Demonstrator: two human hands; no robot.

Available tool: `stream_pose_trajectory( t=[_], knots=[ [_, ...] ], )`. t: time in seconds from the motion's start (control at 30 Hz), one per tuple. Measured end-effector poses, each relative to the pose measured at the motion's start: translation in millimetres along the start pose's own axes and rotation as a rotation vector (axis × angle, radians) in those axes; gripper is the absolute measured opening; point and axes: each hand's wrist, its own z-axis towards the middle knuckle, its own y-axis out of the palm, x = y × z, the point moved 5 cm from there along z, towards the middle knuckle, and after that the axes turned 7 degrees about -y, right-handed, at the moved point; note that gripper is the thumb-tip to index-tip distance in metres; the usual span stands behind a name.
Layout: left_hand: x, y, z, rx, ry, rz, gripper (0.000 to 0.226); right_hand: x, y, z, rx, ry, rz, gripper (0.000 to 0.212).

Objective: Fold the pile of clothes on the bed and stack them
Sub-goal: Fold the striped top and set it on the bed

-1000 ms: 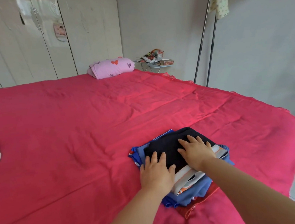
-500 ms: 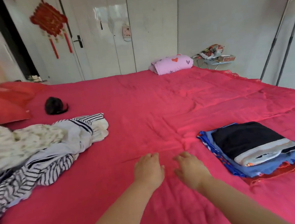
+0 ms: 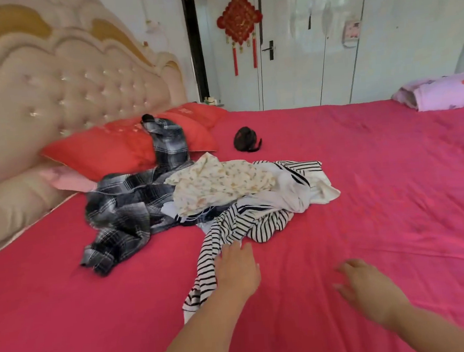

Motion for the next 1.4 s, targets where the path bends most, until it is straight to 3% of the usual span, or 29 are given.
stream_pose_trajectory(
  t=[0.17, 0.23, 0.37, 0.47, 0.53, 0.57, 0.63, 0.7, 0.8, 0.9, 1.07, 1.23, 1.4],
  knots=[
    [-84.7, 31.7, 19.4, -0.225, -0.320, -0.093, 0.075, -41.6, 16.2, 31.7, -0.013, -0.036, 0.029, 0.043],
    [-86.5, 39.6, 19.9, -0.233, -0.299, -0.129, 0.066, -49.7, 20.0, 40.8, -0.013, -0.041, 0.069, 0.043],
    [-39.1, 32.1, 7.3, -0.118, -0.072, -0.412, 0.050, -64.2, 14.0, 57.1, 0.027, -0.051, 0.216, 0.036],
    [10.7, 20.0, -22.2, -0.083, 0.095, -0.623, 0.054, -64.0, -1.4, 60.2, 0.083, 0.131, 0.793, 0.020],
    [42.6, 10.6, -46.2, -0.096, 0.240, -0.744, 0.052, -56.2, -5.6, 54.7, -0.003, 0.330, 1.298, 0.034],
    [56.7, 6.4, -58.2, -0.124, 0.306, -0.794, 0.050, -50.7, -7.9, 50.6, -0.052, 0.396, 1.448, 0.037],
    [79.9, 1.5, -80.0, -0.213, 0.396, -0.861, 0.049, -38.7, -15.0, 38.0, -0.150, 0.417, 1.515, 0.032],
    [98.2, 0.6, -97.6, -0.329, 0.483, -0.898, 0.049, -24.0, -22.9, 23.8, -0.210, 0.372, 1.390, 0.012],
    [121.1, -0.1, -119.2, -0.535, 0.652, -0.888, 0.047, 7.5, -40.2, 0.9, -0.199, 0.301, 1.197, 0.029],
    [129.0, -8.1, -119.1, -0.416, 0.716, -0.792, 0.043, 35.3, -64.9, -28.8, -0.202, 0.231, 1.030, 0.034],
    [117.3, -27.3, -79.9, -0.111, 0.564, -0.726, 0.043, 78.4, -101.5, -94.4, -0.368, 0.150, 0.727, 0.037],
    [117.0, -20.3, -45.9, -0.110, 0.542, -0.457, 0.062, 129.6, -123.3, -153.9, -0.527, 0.210, 0.524, 0.045],
    [121.6, 1.0, -27.2, -0.166, 0.490, -0.245, 0.075, 164.5, -92.9, -152.2, -0.579, 0.257, -0.086, 0.037]
  ],
)
